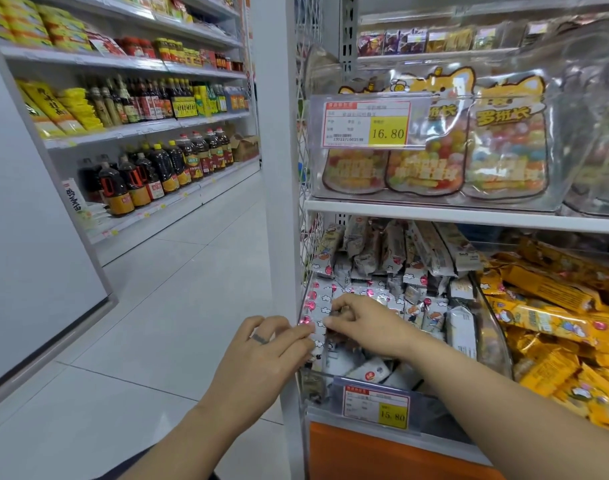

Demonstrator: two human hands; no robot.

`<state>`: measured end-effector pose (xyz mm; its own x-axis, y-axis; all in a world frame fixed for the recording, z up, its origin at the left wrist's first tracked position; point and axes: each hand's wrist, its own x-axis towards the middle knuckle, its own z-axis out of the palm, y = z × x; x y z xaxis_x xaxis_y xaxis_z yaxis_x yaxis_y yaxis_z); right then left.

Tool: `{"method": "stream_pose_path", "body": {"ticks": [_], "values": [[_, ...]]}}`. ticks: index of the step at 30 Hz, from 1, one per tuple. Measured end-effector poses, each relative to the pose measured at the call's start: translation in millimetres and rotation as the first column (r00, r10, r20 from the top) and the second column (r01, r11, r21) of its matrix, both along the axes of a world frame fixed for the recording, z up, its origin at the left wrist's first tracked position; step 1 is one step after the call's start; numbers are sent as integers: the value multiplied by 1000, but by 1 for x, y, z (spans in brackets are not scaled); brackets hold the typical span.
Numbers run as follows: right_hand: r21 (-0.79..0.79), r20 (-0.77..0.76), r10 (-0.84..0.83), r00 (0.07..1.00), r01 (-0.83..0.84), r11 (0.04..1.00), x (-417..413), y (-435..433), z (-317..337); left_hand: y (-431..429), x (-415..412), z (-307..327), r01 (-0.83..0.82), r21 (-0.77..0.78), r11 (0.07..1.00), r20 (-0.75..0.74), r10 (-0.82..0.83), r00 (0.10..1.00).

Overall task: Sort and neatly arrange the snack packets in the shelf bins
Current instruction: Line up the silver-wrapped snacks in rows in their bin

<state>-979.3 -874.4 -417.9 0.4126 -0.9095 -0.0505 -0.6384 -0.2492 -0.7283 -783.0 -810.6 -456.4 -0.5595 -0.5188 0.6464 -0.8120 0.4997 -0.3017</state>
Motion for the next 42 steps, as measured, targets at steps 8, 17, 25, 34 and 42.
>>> {"method": "stream_pose_path", "body": {"ticks": [8, 17, 25, 34, 42], "values": [[-172, -38, -81, 996, 73, 982, 6, 1, -3, 7, -3, 1, -48, -46, 998, -4, 48, 999], [-89, -779, 129, 613, -313, 946, -30, 20, 25, 15, -8, 3, -5, -48, 999, -39, 3, 999], [-82, -795, 133, 592, -321, 944, -29, 25, 16, 15, -7, 1, 5, 13, 1000, -53, -4, 999], [-232, -503, 119, 856, -266, 935, -52, 39, 48, 19, -10, 16, 24, 215, 976, -111, 0, 994], [-111, -329, 253, 910, -303, 946, -42, 44, 44, 9, -29, 63, 152, 498, 854, -520, 154, 840]]}}
